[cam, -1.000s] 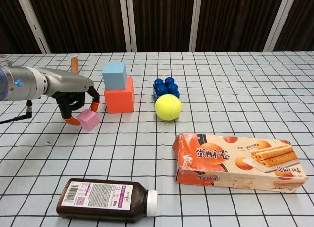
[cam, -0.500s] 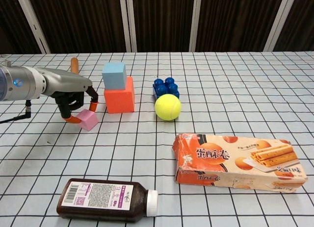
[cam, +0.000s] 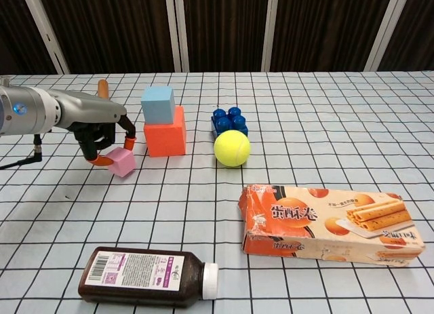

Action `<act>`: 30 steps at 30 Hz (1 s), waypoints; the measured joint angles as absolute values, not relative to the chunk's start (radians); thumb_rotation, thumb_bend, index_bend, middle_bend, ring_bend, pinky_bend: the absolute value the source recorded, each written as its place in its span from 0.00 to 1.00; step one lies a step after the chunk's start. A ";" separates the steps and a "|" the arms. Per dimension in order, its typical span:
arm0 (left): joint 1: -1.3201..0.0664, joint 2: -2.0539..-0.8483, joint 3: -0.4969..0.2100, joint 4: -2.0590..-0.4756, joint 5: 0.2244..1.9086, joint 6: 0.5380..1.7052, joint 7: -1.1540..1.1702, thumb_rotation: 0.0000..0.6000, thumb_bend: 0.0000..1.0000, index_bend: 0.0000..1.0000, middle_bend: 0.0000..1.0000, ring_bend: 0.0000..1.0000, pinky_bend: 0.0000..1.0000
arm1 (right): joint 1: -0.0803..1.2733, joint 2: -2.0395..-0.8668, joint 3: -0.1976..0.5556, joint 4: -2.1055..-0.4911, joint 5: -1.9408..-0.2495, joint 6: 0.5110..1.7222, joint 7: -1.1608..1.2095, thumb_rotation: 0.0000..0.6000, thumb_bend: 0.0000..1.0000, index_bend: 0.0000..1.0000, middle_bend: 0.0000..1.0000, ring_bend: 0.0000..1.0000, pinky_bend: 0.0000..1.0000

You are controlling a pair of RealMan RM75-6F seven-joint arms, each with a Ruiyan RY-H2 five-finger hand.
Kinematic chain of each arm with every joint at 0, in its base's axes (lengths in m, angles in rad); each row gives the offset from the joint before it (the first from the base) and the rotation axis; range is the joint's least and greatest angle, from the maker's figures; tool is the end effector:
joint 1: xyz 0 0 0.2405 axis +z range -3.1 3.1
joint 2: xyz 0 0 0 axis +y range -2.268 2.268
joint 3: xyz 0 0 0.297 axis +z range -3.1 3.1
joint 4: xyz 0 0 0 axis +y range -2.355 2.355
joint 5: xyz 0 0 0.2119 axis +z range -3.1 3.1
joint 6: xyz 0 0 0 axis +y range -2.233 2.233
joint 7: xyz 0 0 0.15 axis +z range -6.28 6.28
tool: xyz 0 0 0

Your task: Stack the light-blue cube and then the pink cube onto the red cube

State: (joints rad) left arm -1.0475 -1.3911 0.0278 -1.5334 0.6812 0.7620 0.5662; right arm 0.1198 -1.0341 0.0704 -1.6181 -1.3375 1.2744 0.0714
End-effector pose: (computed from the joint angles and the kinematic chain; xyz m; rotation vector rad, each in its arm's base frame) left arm -0.1711 0.4094 -0.0037 -2.0855 -0.8610 -0.4532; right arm -0.3777 -0.2039 0.1912 1.3374 -1.0874 0.7467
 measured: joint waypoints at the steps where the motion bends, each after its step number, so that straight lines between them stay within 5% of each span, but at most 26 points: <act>1: -1.049 -1.384 0.027 -1.546 0.678 0.766 0.569 1.00 0.44 0.45 0.80 0.78 0.94 | 0.120 -1.034 0.070 -1.618 -1.338 1.275 0.073 1.00 0.13 0.00 0.01 0.03 0.10; 12: -1.091 -1.244 0.011 -1.806 0.577 0.857 0.646 1.00 0.44 0.46 0.80 0.78 0.95 | 0.106 -1.022 0.066 -1.615 -1.369 1.304 0.120 1.00 0.13 0.00 0.01 0.03 0.10; 19: -1.171 -1.151 -0.042 -1.993 0.347 1.026 0.745 1.00 0.44 0.46 0.80 0.78 0.95 | 0.094 -1.013 0.060 -1.610 -1.396 1.328 0.158 1.00 0.13 0.00 0.01 0.03 0.10; 30: -1.313 -1.249 -0.188 -1.962 0.053 1.278 0.891 1.00 0.43 0.47 0.80 0.78 0.94 | 0.095 -1.013 0.061 -1.601 -1.390 1.321 0.166 1.00 0.13 0.00 0.01 0.03 0.10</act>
State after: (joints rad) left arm -1.3127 -1.2495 -0.1884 -1.9618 0.0526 1.2779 0.8909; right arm 0.0947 -1.0129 0.0607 -1.6009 -1.3905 1.3206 0.1658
